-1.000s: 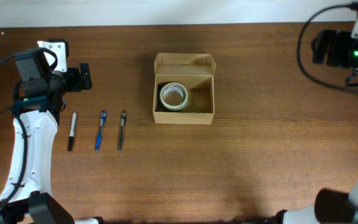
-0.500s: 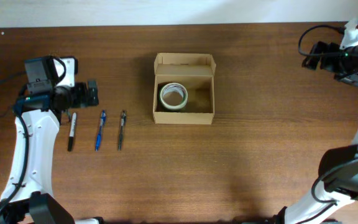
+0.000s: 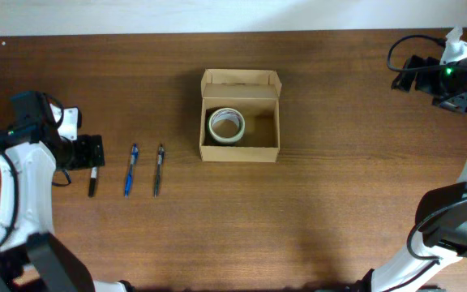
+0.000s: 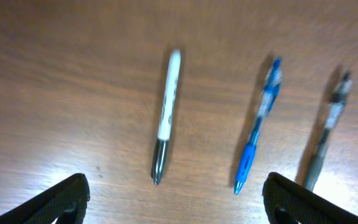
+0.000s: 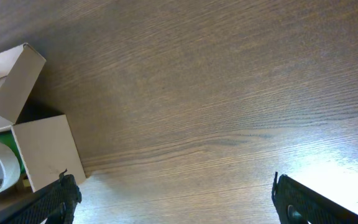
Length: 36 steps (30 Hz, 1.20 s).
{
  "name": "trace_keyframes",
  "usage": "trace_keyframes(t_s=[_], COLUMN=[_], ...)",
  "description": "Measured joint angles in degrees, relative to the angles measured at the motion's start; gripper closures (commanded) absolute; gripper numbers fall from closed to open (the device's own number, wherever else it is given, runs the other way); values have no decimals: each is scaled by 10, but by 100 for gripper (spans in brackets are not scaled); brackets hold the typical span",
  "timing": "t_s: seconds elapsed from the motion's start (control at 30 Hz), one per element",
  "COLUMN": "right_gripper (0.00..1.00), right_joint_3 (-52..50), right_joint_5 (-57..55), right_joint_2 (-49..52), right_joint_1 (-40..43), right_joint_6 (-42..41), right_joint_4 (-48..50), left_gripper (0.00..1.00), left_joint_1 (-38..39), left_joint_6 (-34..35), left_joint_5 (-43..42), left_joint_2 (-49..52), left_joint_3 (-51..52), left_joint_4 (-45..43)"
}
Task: Pack container
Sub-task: 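Lower the left gripper onto the black marker and grasp it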
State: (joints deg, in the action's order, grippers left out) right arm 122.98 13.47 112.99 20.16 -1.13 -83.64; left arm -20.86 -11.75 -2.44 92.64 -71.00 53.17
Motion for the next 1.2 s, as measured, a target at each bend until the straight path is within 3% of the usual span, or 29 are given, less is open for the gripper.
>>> trace_keyframes(t_s=[0.3,0.83,1.2], right_gripper=[1,1,1], right_joint_3=[0,0,0], right_joint_5=[2,2,2], right_joint_2=[0,0,0], right_joint_1=[0,0,0], right_joint_6=[1,0,0], right_joint_4=[0,-1,-2], left_gripper=[22,26,27], left_joint_1=[-9,-9,31], left_joint_6=[4,-80,-84], left_joint_5=[-17,1,70], left_joint_2=[136,156,196], left_joint_3=[0,0,-6], left_joint_4=[-33,-96,-99])
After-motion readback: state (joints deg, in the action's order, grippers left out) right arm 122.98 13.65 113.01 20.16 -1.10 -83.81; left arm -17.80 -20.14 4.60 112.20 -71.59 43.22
